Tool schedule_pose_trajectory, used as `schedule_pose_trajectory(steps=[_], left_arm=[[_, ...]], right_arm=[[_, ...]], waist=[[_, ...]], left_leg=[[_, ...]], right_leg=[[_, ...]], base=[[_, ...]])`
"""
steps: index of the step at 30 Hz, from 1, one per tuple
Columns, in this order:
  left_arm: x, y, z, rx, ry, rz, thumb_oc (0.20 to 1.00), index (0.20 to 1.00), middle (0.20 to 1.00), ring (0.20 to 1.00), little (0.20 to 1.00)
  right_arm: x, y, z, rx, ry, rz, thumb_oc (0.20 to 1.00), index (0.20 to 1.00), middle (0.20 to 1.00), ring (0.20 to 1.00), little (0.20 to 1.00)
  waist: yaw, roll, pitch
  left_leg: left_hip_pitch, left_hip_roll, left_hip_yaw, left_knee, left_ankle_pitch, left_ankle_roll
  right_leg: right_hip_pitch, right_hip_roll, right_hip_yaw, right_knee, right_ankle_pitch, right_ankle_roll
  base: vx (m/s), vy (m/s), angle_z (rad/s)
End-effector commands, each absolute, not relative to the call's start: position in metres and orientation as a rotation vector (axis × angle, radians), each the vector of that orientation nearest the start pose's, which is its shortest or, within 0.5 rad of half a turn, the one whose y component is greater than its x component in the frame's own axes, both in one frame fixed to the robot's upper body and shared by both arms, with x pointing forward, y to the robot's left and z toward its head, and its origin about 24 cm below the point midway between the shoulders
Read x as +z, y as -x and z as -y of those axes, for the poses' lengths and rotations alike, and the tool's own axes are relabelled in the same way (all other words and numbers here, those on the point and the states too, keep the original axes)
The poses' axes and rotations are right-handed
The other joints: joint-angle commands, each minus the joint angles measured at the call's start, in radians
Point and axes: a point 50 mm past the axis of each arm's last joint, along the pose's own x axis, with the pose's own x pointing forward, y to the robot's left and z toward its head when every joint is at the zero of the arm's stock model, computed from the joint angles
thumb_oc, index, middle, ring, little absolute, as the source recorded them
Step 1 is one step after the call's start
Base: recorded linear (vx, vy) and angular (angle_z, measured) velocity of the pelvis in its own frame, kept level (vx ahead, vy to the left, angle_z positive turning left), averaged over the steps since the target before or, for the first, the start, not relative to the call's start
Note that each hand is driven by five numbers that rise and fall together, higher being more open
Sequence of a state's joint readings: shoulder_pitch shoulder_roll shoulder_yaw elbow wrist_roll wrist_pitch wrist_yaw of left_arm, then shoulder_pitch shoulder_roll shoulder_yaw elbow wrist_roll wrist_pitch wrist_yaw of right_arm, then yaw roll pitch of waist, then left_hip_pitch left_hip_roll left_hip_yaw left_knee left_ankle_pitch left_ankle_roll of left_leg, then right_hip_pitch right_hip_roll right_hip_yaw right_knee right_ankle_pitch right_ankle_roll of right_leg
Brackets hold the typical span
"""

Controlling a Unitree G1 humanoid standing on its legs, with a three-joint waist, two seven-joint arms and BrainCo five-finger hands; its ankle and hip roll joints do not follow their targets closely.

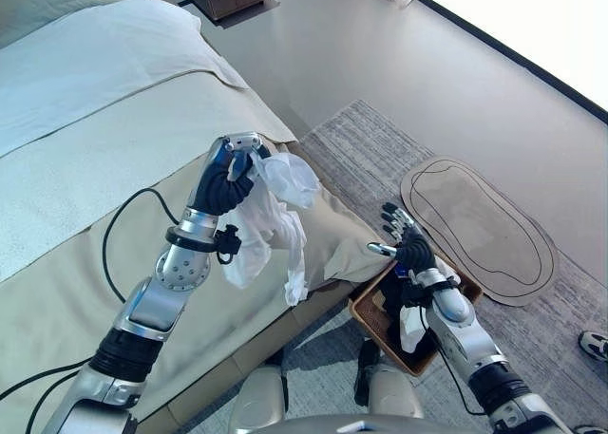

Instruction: Pick up clothes into the bucket

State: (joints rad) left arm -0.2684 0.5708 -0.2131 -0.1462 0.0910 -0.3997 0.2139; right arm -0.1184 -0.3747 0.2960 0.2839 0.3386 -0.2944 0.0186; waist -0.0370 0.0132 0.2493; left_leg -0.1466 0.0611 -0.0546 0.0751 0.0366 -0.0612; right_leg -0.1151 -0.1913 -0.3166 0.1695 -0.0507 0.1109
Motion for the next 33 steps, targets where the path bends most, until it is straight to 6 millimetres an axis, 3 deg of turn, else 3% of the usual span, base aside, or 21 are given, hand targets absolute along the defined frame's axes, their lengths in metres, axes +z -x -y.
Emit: schedule_pose_trajectory(steps=[1, 8, 12, 20, 29, 30, 31, 32, 33], left_arm=[[0.224, -0.258, -0.145, -0.223, -0.43, 1.036, 0.2, 0.2, 0.2, 0.2, 0.2], [0.252, -0.257, -0.12, -0.328, -0.358, 1.148, 0.2, 0.2, 0.2, 0.2, 0.2], [0.277, -0.253, -0.097, -0.419, -0.313, 1.237, 0.2, 0.2, 0.2, 0.2, 0.2], [0.288, -0.25, -0.077, -0.503, -0.214, 1.257, 0.2, 0.2, 0.2, 0.2, 0.2], [0.324, -0.234, -0.058, -0.557, -0.182, 1.404, 0.2, 0.2, 0.2, 0.2, 0.2], [0.326, -0.233, -0.057, -0.558, -0.177, 1.413, 0.2, 0.2, 0.2, 0.2, 0.2], [0.328, -0.233, -0.056, -0.562, -0.178, 1.42, 0.2, 0.2, 0.2, 0.2, 0.2], [0.331, -0.233, -0.056, -0.558, -0.179, 1.428, 0.2, 0.2, 0.2, 0.2, 0.2], [0.331, -0.234, -0.056, -0.549, -0.184, 1.43, 0.2, 0.2, 0.2, 0.2, 0.2]], right_arm=[[0.054, -0.273, 0.143, 0.371, 0.063, 0.169, 1.0, 1.0, 1.0, 1.0, 1.0], [0.058, -0.278, 0.116, 0.507, 0.101, 0.162, 1.0, 1.0, 1.0, 1.0, 1.0], [0.059, -0.28, 0.085, 0.622, 0.04, 0.137, 1.0, 1.0, 1.0, 1.0, 1.0], [0.049, -0.274, 0.06, 0.75, 0.064, 0.079, 1.0, 1.0, 1.0, 1.0, 1.0], [0.048, -0.279, 0.042, 0.771, 0.082, 0.06, 1.0, 1.0, 1.0, 1.0, 1.0], [0.05, -0.278, 0.041, 0.783, 0.078, 0.064, 0.89, 0.89, 0.89, 0.89, 0.89], [0.049, -0.278, 0.042, 0.788, 0.086, 0.061, 0.304, 0.304, 0.304, 0.304, 0.304], [0.047, -0.278, 0.043, 0.787, 0.089, 0.056, 0.2, 0.2, 0.2, 0.2, 0.2], [0.046, -0.277, 0.043, 0.795, 0.097, 0.053, 0.2, 0.2, 0.2, 0.2, 0.2]], waist=[[0.013, -0.023, -0.08], [0.02, -0.023, -0.125], [0.027, -0.023, -0.159], [0.032, -0.023, -0.187], [0.04, -0.025, -0.21], [0.04, -0.025, -0.212], [0.041, -0.024, -0.213], [0.041, -0.024, -0.215], [0.042, -0.024, -0.216]], left_leg=[[0.004, 0.011, 0.02, -0.062, 0.027, -0.01], [0.05, 0.017, 0.025, -0.084, 0.024, -0.012], [0.079, 0.02, 0.025, -0.088, 0.018, -0.013], [0.1, 0.021, 0.024, -0.102, 0.016, -0.014], [0.105, 0.016, 0.019, -0.099, 0.012, -0.011], [0.106, 0.015, 0.018, -0.099, 0.012, -0.011], [0.106, 0.015, 0.018, -0.099, 0.012, -0.011], [0.106, 0.014, 0.017, -0.099, 0.012, -0.011], [0.108, 0.013, 0.016, -0.099, 0.012, -0.012]], right_leg=[[0.045, -0.052, 0.025, -0.065, 0.072, 0.062], [0.095, -0.042, 0.016, -0.086, 0.066, 0.063], [0.133, -0.036, 0.011, -0.105, 0.063, 0.063], [0.163, -0.031, 0.002, -0.136, 0.068, 0.061], [0.179, -0.03, 0.0, -0.151, 0.074, 0.063], [0.181, -0.03, -0.001, -0.152, 0.074, 0.063], [0.183, -0.03, -0.003, -0.152, 0.073, 0.063], [0.185, -0.031, -0.004, -0.152, 0.073, 0.064], [0.187, -0.031, -0.005, -0.152, 0.073, 0.064]], base=[[0.06, -0.035, 0.07], [0.05, -0.027, 0.02], [0.06, -0.028, 0.01], [0.03, -0.01, 0.01], [0.0, 0.0, 0.0], [0.0, 0.0, 0.0], [0.0, 0.0, 0.0], [0.0, 0.0, 0.0], [0.0, 0.0, 0.0]])
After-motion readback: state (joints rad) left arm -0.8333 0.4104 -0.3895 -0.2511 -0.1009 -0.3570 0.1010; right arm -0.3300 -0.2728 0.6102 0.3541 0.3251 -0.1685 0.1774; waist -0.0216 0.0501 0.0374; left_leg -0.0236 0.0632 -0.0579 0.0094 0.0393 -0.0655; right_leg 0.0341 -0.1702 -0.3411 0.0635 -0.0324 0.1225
